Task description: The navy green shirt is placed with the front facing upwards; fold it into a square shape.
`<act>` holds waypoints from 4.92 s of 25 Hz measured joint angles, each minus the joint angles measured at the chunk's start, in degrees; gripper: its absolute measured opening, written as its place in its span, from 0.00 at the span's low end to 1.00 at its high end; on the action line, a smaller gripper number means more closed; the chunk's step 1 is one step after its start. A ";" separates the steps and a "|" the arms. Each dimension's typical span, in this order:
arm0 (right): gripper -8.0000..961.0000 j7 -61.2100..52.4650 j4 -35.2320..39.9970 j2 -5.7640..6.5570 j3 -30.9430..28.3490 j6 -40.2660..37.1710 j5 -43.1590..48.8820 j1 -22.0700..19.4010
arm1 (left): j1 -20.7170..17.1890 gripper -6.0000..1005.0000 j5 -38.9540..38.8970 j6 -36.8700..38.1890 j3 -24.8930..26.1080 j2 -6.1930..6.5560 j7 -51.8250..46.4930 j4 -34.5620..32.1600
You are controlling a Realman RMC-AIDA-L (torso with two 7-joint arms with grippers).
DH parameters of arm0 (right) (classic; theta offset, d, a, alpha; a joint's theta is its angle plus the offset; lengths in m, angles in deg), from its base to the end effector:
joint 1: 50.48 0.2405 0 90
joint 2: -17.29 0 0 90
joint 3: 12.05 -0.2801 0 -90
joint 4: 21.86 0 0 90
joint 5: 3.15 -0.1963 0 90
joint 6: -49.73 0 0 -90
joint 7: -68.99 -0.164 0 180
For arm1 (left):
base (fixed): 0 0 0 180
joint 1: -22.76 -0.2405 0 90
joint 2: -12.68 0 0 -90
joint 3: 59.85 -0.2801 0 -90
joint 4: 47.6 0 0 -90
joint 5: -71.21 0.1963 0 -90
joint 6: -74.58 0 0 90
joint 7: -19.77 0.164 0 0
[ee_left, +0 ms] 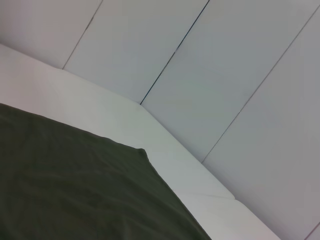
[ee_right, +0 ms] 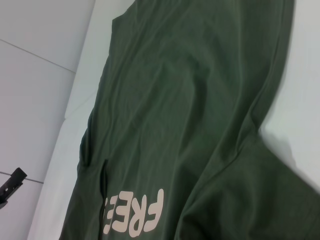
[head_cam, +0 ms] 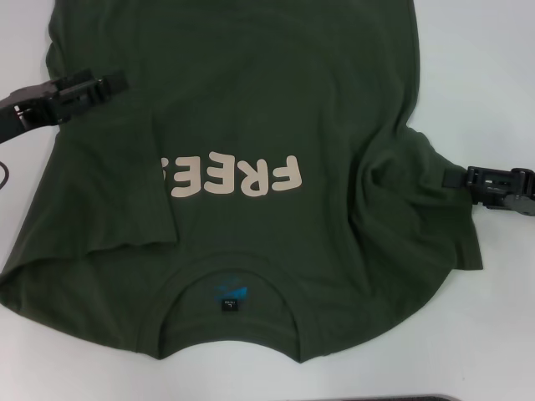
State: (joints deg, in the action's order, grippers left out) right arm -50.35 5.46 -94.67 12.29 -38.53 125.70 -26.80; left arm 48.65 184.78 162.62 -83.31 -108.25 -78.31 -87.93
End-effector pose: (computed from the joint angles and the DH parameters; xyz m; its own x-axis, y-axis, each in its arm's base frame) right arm 0.3653 0.2877 0.0033 0.0476 -0.8880 -0.4574 -0.9772 -0.1363 0.1629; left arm -0.3000 0.3345 0.0078 0.4041 0.5501 0.7308 0.8290 -0.5579 -0.0385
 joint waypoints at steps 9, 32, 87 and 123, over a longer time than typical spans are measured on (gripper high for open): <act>0.83 -2.34 0.00 -0.15 0.17 2.94 2.07 0.62 | 0.16 0.90 -0.02 0.01 -0.01 0.08 0.00 -0.01; 0.02 -1.73 0.41 -0.18 -0.03 2.55 1.80 1.11 | 0.08 0.90 -0.04 -0.07 0.00 0.11 -0.01 0.30; 0.05 -1.69 4.10 1.54 -9.43 0.39 -0.65 -6.01 | 1.08 0.90 -0.32 -0.94 0.02 0.01 -0.62 0.48; 0.08 -2.33 3.72 -5.97 0.55 2.40 -0.59 11.25 | 1.24 0.90 -0.10 -2.26 0.05 0.33 -0.58 1.93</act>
State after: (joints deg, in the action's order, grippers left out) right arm -52.68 9.19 -100.63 12.84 -36.12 125.11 -15.56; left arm 49.89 184.67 160.36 -83.26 -107.91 -78.89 -86.00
